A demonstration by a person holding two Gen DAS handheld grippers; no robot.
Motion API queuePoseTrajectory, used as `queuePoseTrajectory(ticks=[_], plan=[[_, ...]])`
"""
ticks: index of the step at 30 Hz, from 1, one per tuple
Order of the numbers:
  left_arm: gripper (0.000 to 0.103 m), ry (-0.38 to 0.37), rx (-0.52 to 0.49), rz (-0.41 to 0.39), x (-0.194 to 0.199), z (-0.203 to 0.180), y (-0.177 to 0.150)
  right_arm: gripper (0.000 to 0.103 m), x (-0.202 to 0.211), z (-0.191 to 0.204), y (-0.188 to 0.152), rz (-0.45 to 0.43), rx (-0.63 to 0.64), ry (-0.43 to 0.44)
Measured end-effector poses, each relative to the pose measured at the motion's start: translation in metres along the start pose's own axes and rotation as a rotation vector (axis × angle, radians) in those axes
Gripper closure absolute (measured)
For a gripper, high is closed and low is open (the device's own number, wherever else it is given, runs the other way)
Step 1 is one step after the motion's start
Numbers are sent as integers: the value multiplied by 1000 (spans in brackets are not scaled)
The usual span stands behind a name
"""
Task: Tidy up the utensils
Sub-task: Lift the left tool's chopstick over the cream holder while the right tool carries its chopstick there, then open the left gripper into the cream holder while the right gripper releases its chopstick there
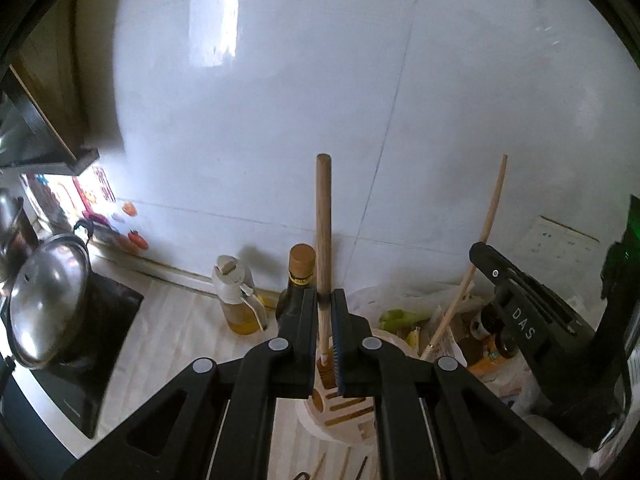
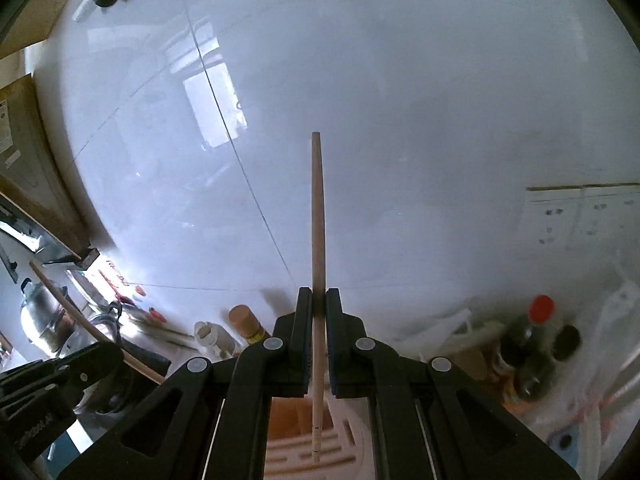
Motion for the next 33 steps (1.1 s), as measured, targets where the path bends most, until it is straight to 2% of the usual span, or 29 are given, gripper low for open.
queuePoseTrajectory(ticks=[7,16,24,33], plan=[[99,26,48,45,-35,3,-7,97,-35,-1,-6,-44,-6,57],[99,50,65,97,-63,7,-19,97,-55,0,-19,-69,-4,90],[99,41,81,125,-73,9,-25,97,-58,-5,-37,-44,13,115],[98,4,92,150,-75,9,-32,96,-59,-8,-65,40,45,159]])
Point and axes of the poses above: each gripper's, at about its wrist camera, not at the fingertips, and x roughly against the way its jaws point, z to its left, y to its top, the point moved 6 cm from there along -x, roughly the way its jaws point, and after that the axes turned 9 degrees about -y, right-handed, at the moved point
